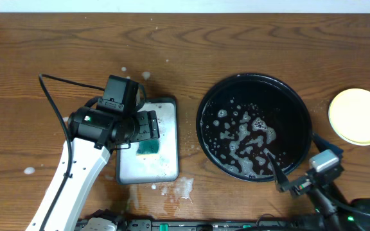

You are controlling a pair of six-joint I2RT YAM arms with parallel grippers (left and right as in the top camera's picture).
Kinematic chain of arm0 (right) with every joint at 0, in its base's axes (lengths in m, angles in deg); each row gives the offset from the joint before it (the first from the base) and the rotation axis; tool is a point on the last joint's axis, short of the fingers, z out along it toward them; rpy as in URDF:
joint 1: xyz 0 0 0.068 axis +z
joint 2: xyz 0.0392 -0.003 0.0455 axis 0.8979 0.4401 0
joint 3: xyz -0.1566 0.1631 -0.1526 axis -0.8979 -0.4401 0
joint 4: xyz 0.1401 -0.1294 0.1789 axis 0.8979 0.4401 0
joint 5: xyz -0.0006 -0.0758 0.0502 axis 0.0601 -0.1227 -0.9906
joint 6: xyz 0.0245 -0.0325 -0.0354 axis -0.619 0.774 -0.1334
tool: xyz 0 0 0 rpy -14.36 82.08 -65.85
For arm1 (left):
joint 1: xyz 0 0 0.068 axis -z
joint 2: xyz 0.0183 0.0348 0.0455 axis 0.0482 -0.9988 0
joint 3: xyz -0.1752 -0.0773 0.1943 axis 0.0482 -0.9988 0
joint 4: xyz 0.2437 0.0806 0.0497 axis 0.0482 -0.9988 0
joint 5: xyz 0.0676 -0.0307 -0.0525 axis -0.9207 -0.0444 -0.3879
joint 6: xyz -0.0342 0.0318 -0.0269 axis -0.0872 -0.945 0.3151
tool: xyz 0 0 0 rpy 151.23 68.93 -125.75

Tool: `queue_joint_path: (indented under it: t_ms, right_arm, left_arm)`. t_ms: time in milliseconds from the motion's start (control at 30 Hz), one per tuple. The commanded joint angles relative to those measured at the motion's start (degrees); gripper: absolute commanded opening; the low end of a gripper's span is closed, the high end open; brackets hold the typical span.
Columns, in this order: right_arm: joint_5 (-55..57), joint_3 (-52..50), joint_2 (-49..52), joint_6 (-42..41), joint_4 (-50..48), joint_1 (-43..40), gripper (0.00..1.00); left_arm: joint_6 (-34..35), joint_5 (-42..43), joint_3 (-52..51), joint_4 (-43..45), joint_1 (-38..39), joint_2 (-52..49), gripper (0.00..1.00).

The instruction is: Clean dirty plates on tray and stack at the side

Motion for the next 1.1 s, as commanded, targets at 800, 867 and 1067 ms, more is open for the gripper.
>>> queue_joint_path:
  t_ms: [800, 867, 1067]
  right_arm:
    - [3.0, -31.4, -6.7, -1.7, -27.9, -1.3, 0.99]
    - [3.0, -31.4, -6.4, -1.7, -28.5, -1.3, 0.99]
    - [3.0, -31.4, -6.3, -1.7, -28.3, -1.3, 0.99]
  left_arm:
    - [-0.4, -0.1, 0.6, -0.2, -0.1, 0.0, 0.84]
    - [-0.4, -0.1, 0.6, -0.2, -0.1, 0.0, 0.84]
    - [-0.4, -0.1, 0.6, -0.2, -0.1, 0.0, 0.84]
